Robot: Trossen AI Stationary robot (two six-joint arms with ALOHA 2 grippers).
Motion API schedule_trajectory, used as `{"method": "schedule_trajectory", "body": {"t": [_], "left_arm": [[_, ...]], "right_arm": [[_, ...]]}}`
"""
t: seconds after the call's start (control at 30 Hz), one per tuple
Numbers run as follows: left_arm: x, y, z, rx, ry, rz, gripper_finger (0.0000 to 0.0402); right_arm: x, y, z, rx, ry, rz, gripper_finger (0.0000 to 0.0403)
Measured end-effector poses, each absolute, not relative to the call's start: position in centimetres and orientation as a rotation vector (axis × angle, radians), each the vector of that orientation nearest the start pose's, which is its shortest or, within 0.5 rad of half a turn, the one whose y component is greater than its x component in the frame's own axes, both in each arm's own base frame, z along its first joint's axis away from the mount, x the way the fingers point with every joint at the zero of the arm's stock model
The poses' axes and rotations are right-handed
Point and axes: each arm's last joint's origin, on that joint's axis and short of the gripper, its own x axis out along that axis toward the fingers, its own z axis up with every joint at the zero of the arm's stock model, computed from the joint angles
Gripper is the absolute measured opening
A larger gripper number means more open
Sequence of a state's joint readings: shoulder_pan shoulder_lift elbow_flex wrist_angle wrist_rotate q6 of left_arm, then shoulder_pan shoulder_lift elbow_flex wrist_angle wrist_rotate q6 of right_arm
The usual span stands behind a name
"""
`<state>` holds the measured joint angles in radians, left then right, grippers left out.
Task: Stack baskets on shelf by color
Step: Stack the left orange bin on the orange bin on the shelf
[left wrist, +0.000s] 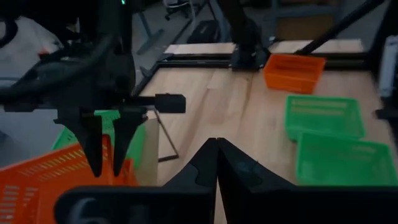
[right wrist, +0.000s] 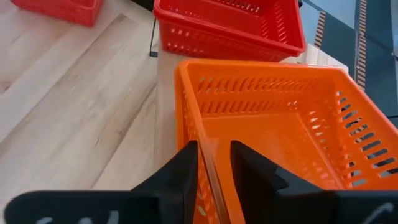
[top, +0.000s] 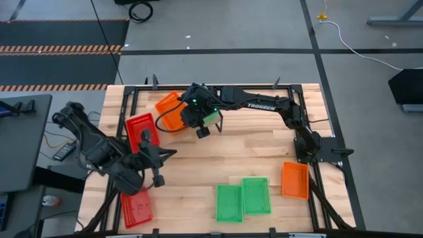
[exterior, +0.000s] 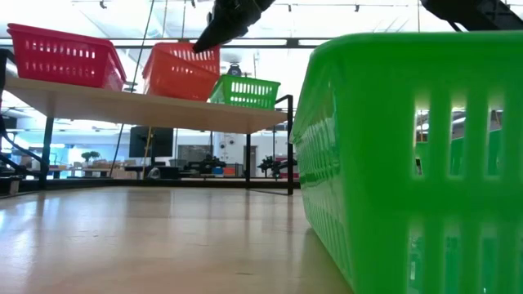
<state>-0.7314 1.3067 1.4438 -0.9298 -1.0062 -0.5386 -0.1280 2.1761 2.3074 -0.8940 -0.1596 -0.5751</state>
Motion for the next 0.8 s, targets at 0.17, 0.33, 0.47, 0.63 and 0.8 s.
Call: {"method": "schedule_trajectory", "body": {"t": [0.17,0.33,0.47,0.63,0.8], "left_arm": [[20.5,-15.5,36.9,0.125,0.415,0.428,0.0013],[20.2,-16.2,34.9,0.124,0.414,0.444,0.0008],[19.5,-16.6,34.6,0.143,0.396,0.44,0.0007],[18.5,-17.7,34.9,0.159,0.341,0.427,0.0014],[17.6,-18.5,35.1,0.183,0.273,0.444,0.0008]], "right_arm": [[47.2,-5.5,34.6,-0.44,0.722,0.247,0.0102],[47.2,-5.4,34.5,-0.451,0.723,0.246,0.0062],[47.2,-5.4,34.6,-0.47,0.718,0.247,0.0016],[47.3,-5.3,34.7,-0.475,0.704,0.246,0.0025],[47.7,-4.6,35.0,-0.501,0.657,0.252,0.0016]]}}
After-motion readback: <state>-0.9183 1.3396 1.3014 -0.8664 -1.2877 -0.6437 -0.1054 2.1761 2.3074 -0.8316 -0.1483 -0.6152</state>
